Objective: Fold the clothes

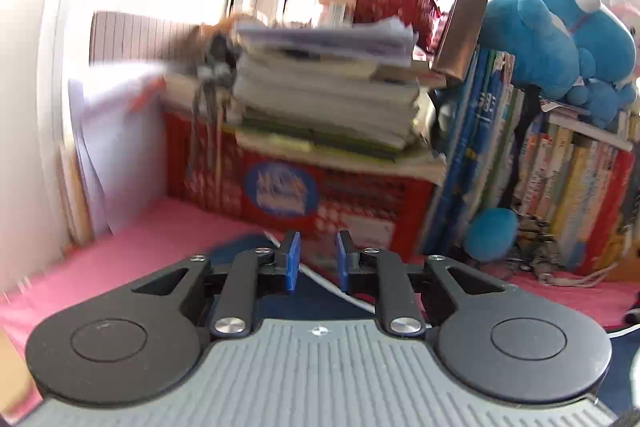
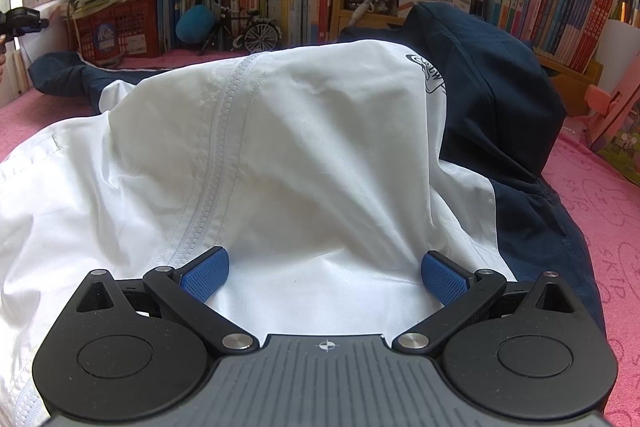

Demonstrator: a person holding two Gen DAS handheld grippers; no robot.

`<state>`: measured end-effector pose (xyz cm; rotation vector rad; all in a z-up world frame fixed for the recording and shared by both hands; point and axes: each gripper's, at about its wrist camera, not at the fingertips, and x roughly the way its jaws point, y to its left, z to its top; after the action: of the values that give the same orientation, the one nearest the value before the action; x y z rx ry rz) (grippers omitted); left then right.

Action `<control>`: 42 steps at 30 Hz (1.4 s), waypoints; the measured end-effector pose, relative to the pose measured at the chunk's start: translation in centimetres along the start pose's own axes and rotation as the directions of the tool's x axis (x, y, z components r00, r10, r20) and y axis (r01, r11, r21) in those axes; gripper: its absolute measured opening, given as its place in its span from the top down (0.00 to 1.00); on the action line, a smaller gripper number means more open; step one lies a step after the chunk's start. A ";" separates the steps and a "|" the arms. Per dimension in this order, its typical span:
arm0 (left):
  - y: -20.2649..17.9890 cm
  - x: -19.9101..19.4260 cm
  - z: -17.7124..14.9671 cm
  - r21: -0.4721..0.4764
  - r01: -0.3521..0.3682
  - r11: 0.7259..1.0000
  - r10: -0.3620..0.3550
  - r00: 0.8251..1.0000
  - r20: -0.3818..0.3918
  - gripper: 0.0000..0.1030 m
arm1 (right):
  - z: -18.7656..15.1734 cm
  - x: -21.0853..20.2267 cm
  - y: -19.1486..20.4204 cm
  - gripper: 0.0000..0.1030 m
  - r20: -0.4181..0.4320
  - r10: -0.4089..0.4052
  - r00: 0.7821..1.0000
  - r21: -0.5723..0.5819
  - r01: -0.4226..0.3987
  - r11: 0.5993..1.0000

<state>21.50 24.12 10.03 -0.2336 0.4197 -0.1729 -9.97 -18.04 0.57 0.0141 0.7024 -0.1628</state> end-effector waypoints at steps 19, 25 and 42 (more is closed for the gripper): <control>6.2 3.0 -2.6 -0.360 -0.386 0.849 0.393 0.918 -0.056 0.00 | -0.2 0.4 -0.3 0.00 -0.005 0.008 1.000 0.015 -0.008 1.000; 7.9 3.6 -3.1 -0.580 -0.192 0.791 0.155 0.981 -0.114 0.84 | -0.1 0.3 -0.4 0.00 -0.007 0.012 1.000 0.018 -0.012 1.000; -15.1 -6.5 -14.6 0.657 0.294 0.694 -0.266 0.953 -0.145 0.66 | 0.2 0.1 -0.4 0.00 -0.008 0.012 1.000 0.020 -0.012 1.000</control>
<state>7.75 8.28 3.46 0.4370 0.3315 -0.6236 -9.85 -18.42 0.64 0.0381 0.7089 -0.1579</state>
